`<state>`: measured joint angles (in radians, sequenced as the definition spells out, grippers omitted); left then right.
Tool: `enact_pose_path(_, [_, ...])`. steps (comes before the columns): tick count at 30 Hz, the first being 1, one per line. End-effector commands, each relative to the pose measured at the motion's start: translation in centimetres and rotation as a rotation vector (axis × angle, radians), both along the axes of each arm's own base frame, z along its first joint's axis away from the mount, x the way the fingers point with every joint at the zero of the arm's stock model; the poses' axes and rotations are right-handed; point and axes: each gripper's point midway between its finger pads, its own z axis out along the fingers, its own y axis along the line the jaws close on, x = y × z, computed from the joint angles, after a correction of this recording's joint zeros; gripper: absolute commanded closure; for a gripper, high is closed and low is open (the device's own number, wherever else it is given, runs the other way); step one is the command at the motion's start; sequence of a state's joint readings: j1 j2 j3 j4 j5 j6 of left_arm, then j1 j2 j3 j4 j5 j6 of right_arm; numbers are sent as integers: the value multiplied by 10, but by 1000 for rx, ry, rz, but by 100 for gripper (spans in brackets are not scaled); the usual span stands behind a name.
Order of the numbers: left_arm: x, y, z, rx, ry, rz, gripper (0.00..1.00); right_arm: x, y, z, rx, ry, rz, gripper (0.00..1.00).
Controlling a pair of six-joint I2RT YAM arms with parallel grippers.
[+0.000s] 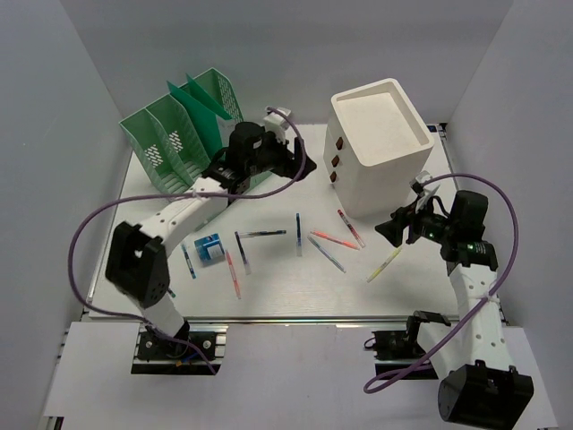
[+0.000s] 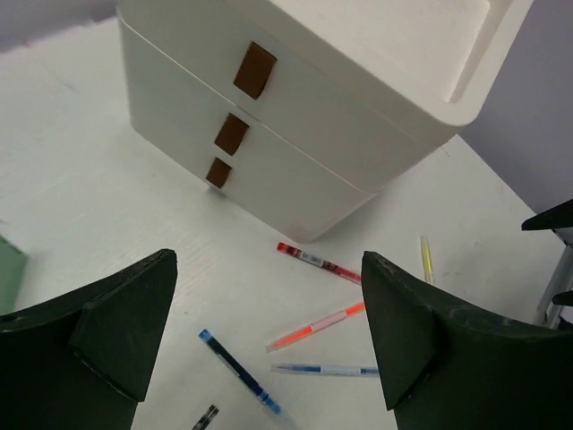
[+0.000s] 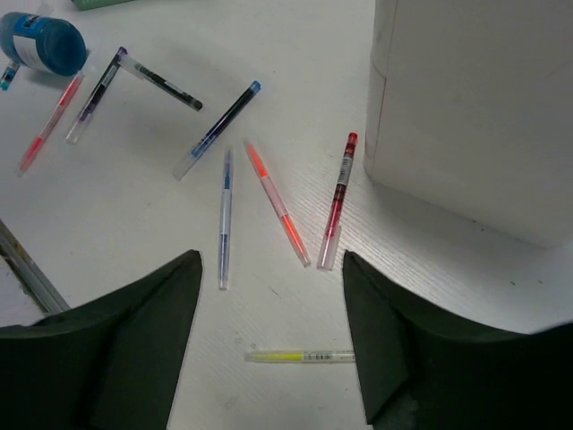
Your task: Organize the desk
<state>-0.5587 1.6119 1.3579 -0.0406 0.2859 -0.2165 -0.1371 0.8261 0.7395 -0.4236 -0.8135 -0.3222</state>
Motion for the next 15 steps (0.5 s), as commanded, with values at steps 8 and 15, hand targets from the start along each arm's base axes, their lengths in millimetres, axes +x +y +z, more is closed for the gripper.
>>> enact_pose_path(8, [43,-55,-15,-79,-36,-307,29,2,7,0,56,-22,37,50])
enact_pose_path(15, [75,-53,-23,-142,-148,-371,26,-4,12,-4,56,-50,83,42])
